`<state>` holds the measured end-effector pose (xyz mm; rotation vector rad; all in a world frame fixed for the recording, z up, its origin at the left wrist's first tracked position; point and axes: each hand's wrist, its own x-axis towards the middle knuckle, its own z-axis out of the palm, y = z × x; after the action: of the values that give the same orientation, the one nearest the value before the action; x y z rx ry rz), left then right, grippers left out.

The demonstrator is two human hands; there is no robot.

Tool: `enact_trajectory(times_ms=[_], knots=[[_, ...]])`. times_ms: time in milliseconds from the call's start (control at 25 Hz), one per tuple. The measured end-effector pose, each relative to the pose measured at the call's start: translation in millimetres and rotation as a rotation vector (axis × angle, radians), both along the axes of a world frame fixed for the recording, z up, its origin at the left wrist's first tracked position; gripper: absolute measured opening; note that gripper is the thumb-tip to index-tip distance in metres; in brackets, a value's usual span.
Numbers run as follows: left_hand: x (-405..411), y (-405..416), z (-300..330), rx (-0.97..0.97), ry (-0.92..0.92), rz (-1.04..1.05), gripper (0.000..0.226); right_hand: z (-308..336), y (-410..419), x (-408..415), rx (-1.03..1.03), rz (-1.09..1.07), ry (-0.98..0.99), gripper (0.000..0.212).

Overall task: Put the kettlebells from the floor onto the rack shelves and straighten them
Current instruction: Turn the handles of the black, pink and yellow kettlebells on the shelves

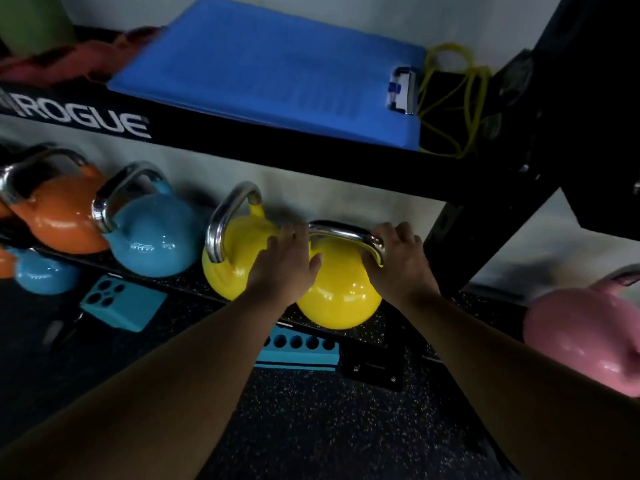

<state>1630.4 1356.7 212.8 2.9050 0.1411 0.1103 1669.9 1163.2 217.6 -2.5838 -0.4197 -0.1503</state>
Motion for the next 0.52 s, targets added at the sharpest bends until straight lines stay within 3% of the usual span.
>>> enact_trajectory(times_ms=[160, 280, 360, 520], knots=[[47, -14, -7, -0.331, 0.141, 0.231, 0.082, -19, 21, 26, -0.087, -0.058, 0.137, 0.053], [58, -18, -24, -0.684, 0.109, 0.271, 0.082, -30, 26, 33, 0.051, -0.049, 0.212, 0.056], [48, -21, -35, -0.911, 0.057, 0.294, 0.095, -33, 24, 31, 0.102, -0.059, 0.202, 0.056], [36, -33, -50, -1.04, 0.098, 0.315, 0.113, -37, 28, 29, 0.155, -0.12, 0.191, 0.052]])
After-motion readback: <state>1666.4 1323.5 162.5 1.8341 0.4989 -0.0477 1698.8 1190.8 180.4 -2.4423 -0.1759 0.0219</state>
